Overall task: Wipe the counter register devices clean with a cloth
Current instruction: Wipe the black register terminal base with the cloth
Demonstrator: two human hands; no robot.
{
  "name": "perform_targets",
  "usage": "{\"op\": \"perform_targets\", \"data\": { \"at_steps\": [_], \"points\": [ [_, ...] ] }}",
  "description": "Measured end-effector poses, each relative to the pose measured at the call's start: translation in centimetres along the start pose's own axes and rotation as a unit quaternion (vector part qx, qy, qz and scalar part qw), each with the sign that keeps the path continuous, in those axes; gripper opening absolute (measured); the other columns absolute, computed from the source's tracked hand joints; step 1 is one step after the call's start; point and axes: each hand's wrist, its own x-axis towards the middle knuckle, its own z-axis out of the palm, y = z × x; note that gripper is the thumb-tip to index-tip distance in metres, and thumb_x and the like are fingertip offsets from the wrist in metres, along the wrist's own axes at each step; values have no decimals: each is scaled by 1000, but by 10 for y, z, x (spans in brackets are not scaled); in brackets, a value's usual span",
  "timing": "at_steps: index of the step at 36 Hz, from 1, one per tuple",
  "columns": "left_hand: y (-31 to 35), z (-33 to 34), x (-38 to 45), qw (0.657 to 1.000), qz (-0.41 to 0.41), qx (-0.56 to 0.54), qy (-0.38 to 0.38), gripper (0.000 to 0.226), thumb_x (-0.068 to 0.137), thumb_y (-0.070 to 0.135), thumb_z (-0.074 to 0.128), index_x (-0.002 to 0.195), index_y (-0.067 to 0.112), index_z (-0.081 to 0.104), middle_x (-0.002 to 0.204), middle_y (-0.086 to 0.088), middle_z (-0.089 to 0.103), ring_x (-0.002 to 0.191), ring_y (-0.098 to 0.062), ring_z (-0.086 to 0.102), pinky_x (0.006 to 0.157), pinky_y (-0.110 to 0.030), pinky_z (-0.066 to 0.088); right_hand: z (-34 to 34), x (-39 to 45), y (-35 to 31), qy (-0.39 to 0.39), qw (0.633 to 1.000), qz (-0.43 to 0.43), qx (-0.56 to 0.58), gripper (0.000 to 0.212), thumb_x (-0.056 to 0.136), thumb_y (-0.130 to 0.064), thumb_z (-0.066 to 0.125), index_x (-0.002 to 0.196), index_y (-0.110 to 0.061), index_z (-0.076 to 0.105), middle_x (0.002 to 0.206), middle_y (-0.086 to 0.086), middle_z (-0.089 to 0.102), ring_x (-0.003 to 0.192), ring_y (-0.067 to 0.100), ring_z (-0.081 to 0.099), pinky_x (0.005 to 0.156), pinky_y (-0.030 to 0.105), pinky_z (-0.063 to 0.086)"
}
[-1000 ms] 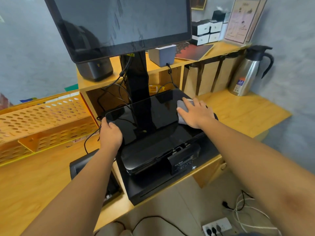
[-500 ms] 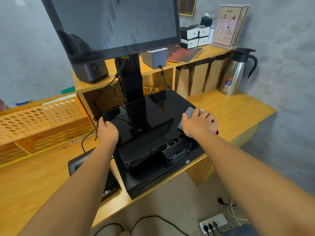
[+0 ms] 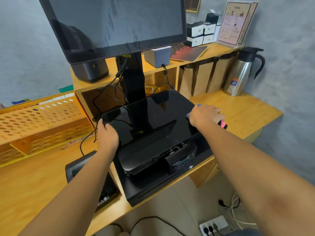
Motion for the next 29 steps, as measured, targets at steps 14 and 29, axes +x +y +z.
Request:
{"op": "perform_targets", "data": {
  "at_steps": [14,29],
  "points": [
    [-5,2,4,1000,3,-6,9,53,113,23,27,165,22,19,171,0,24,157,-23,22,123,-36,21,3,53,-43,11,997,13,82,65,98,-53,33,133,-5,57,135,20,54,126,37,46,100,52,37],
    [2,-1,0,999,6,-37,5,52,113,22,29,164,23,22,162,5,37,130,4,51,110,-26,39,0,89,-83,54,988,-112,90,53,107,-35,23,132,-5,59,130,22,56,125,41,52,111,55,33]
  ]
}}
